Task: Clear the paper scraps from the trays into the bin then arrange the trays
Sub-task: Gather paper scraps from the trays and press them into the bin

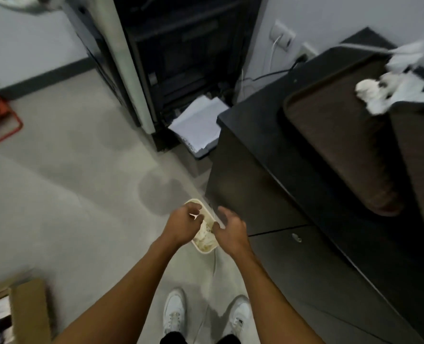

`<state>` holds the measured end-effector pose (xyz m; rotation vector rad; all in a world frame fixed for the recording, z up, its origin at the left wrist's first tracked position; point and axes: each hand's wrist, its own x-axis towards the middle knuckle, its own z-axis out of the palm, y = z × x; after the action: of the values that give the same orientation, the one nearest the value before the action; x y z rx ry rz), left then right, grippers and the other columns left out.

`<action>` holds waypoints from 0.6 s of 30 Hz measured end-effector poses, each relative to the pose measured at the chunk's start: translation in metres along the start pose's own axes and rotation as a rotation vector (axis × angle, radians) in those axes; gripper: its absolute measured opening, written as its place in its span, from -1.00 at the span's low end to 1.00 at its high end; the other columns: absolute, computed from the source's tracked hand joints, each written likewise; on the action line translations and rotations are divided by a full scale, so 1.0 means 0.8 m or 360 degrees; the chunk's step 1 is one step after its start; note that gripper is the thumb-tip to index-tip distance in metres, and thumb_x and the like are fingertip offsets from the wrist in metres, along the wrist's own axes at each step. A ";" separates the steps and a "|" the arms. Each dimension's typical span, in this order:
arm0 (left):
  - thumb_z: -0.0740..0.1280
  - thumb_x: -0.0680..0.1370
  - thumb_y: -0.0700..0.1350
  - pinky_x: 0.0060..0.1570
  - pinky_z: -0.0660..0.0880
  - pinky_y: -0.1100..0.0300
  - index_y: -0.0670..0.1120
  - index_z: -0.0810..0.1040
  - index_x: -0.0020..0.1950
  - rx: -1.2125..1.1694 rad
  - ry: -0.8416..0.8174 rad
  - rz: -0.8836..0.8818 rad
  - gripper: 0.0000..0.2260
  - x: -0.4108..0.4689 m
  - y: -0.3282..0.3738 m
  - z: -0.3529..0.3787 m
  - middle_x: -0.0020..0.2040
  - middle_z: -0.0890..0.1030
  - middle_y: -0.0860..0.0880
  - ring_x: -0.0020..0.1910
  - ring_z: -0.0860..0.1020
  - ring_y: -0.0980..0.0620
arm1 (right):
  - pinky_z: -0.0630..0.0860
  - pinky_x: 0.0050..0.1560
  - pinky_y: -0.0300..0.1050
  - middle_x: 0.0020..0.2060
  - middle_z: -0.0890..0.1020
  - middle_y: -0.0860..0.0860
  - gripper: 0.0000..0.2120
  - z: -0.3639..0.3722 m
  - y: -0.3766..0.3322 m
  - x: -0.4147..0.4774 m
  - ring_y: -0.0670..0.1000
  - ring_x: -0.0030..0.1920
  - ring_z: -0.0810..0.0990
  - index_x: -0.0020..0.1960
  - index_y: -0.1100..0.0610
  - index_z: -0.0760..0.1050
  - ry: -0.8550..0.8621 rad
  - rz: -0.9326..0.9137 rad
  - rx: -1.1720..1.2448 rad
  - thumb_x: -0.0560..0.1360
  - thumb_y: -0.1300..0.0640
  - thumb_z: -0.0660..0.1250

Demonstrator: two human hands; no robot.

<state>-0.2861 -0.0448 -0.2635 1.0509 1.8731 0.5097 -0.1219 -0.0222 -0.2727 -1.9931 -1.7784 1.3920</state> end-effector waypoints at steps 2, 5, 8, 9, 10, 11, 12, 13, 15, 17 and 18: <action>0.41 0.58 -0.14 0.18 0.57 0.07 -0.03 0.59 0.27 -0.0099 0.0025 0.0030 -0.75 -0.023 0.032 -0.020 0.13 0.66 -0.01 0.09 0.64 -0.04 | 0.38 0.38 -0.17 0.40 0.55 0.01 -0.48 -0.025 -0.028 -0.026 0.05 0.43 0.46 0.53 0.04 0.43 0.0072 -0.0051 0.0068 0.58 0.16 0.39; 0.40 0.60 -0.14 -0.01 0.56 0.20 0.04 0.53 0.25 -0.0188 0.0073 0.0118 -0.76 -0.051 0.080 -0.044 0.08 0.61 0.08 0.06 0.62 0.04 | 0.31 0.37 -0.30 0.35 0.60 -0.01 -0.50 -0.061 -0.064 -0.062 0.01 0.41 0.47 0.49 0.04 0.47 0.0196 -0.0096 0.0150 0.56 0.15 0.39; 0.41 0.59 -0.13 -0.01 0.50 0.24 0.07 0.53 0.24 -0.0243 0.0148 0.0245 -0.75 -0.078 0.130 -0.065 0.03 0.62 0.13 0.02 0.60 0.14 | 0.39 0.46 -0.14 0.32 0.62 -0.08 -0.52 -0.099 -0.095 -0.098 0.00 0.40 0.49 0.45 -0.03 0.51 0.0336 -0.0164 0.0275 0.54 0.07 0.41; 0.42 0.58 -0.12 0.05 0.51 0.22 0.05 0.54 0.25 -0.0254 0.0164 0.0299 -0.75 -0.087 0.146 -0.071 0.04 0.63 0.11 0.03 0.61 0.14 | 0.41 0.45 -0.09 0.32 0.62 -0.11 -0.53 -0.114 -0.102 -0.109 -0.01 0.38 0.50 0.43 -0.05 0.52 0.0381 -0.0191 0.0309 0.53 0.05 0.41; 0.43 0.58 -0.12 0.11 0.52 0.19 0.04 0.55 0.25 -0.0264 0.0178 0.0353 -0.74 -0.097 0.161 -0.077 0.05 0.64 0.09 0.05 0.61 0.13 | 0.44 0.44 -0.06 0.30 0.63 -0.12 -0.54 -0.129 -0.110 -0.120 -0.03 0.36 0.53 0.42 -0.05 0.53 0.0424 -0.0227 0.0351 0.52 0.04 0.42; 0.44 0.57 -0.13 0.15 0.53 0.17 0.03 0.56 0.25 -0.0280 0.0183 0.0407 -0.74 -0.105 0.177 -0.082 0.05 0.65 0.07 0.05 0.61 0.13 | 0.47 0.41 -0.07 0.27 0.64 -0.12 -0.55 -0.144 -0.117 -0.132 -0.06 0.32 0.56 0.41 -0.05 0.54 0.0466 -0.0258 0.0402 0.53 0.04 0.43; 0.44 0.57 -0.13 0.16 0.54 0.15 0.02 0.57 0.24 -0.0296 0.0180 0.0458 -0.74 -0.114 0.192 -0.086 0.04 0.65 0.07 0.05 0.62 0.14 | 0.49 0.39 -0.10 0.24 0.66 -0.12 -0.57 -0.160 -0.123 -0.144 -0.11 0.27 0.59 0.40 -0.03 0.55 0.0511 -0.0289 0.0456 0.54 0.06 0.44; 0.45 0.56 -0.13 0.17 0.55 0.14 0.01 0.58 0.23 -0.0306 0.0179 0.0509 -0.75 -0.122 0.208 -0.089 0.03 0.66 0.08 0.03 0.62 0.15 | 0.50 0.37 -0.13 0.22 0.67 -0.11 -0.58 -0.177 -0.127 -0.156 -0.14 0.23 0.60 0.40 -0.01 0.56 0.0560 -0.0300 0.0496 0.55 0.07 0.44; 0.46 0.56 -0.13 0.17 0.56 0.14 0.01 0.59 0.22 -0.0297 0.0157 0.0609 -0.75 -0.138 0.239 -0.091 0.01 0.66 0.08 0.01 0.62 0.18 | 0.51 0.34 -0.17 0.18 0.68 -0.13 -0.59 -0.209 -0.129 -0.179 -0.19 0.19 0.61 0.40 0.00 0.56 0.0673 -0.0330 0.0554 0.56 0.05 0.45; 0.46 0.56 -0.10 0.16 0.57 0.14 0.00 0.59 0.25 -0.0289 0.0117 0.0694 -0.74 -0.150 0.269 -0.088 0.03 0.65 0.09 0.01 0.61 0.18 | 0.52 0.33 -0.16 0.14 0.68 -0.16 -0.59 -0.239 -0.128 -0.197 -0.22 0.16 0.61 0.39 0.00 0.56 0.0781 -0.0364 0.0595 0.56 0.02 0.46; 0.46 0.56 -0.08 0.16 0.56 0.15 0.00 0.58 0.27 -0.0269 0.0087 0.0733 -0.72 -0.157 0.286 -0.084 0.04 0.65 0.09 0.01 0.61 0.19 | 0.53 0.32 -0.16 0.13 0.68 -0.16 -0.58 -0.256 -0.126 -0.208 -0.23 0.15 0.61 0.39 0.01 0.56 0.0839 -0.0379 0.0623 0.55 0.02 0.47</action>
<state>-0.2091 -0.0177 -0.0062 1.3673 1.5973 0.9527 -0.0340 -0.0380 -0.0048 -1.6709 -1.3332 0.9346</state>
